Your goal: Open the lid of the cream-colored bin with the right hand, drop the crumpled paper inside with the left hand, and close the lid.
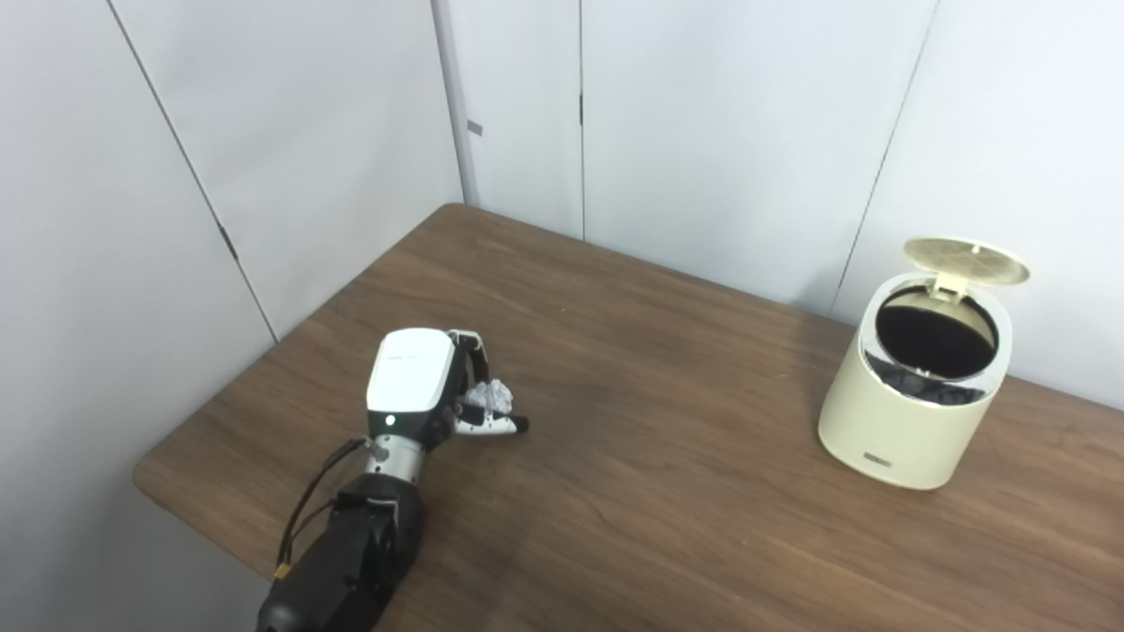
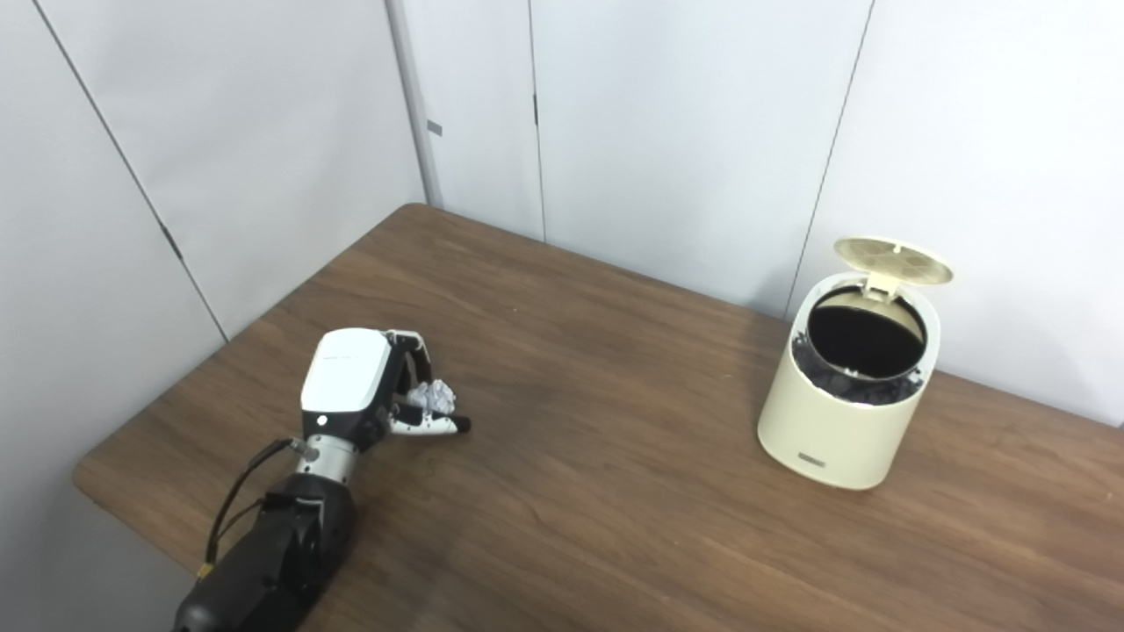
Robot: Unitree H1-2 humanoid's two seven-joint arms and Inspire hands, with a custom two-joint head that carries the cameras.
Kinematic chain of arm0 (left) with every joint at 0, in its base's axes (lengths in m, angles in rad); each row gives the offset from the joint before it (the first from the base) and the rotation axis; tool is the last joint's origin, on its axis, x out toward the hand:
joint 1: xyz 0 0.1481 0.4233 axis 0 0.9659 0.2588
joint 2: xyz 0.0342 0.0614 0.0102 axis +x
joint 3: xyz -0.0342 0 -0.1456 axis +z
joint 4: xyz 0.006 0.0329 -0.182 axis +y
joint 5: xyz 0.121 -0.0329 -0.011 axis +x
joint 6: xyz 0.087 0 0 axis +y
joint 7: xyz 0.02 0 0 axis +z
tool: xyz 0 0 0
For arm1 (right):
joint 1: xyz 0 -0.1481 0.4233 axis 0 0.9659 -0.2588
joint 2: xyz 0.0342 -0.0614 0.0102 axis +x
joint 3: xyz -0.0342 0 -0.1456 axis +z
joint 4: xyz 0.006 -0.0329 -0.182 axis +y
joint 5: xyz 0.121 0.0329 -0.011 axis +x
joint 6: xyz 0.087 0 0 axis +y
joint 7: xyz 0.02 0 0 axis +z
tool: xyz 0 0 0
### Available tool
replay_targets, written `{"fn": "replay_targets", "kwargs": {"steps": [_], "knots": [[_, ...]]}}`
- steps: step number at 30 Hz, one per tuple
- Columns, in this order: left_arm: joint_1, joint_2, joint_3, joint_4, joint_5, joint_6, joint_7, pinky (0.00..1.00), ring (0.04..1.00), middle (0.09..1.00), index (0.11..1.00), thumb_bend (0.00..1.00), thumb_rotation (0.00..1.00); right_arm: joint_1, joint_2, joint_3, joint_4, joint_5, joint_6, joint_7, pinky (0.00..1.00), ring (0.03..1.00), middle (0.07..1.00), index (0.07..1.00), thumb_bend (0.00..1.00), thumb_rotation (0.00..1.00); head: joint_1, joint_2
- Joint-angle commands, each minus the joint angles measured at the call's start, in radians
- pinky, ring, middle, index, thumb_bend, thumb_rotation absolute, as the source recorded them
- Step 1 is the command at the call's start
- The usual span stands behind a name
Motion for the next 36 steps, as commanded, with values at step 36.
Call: {"fn": "replay_targets", "kwargs": {"steps": [36], "knots": [[-0.018,0.018,0.019,-0.267,-0.073,-0.246,0.002,0.11,0.15,0.212,0.26,0.8,0.0,0.009,0.067,0.046,-0.094,-0.082,-0.067,-0.025,0.59,0.711,0.718,0.707,0.36,0.87,-0.26,0.055]]}}
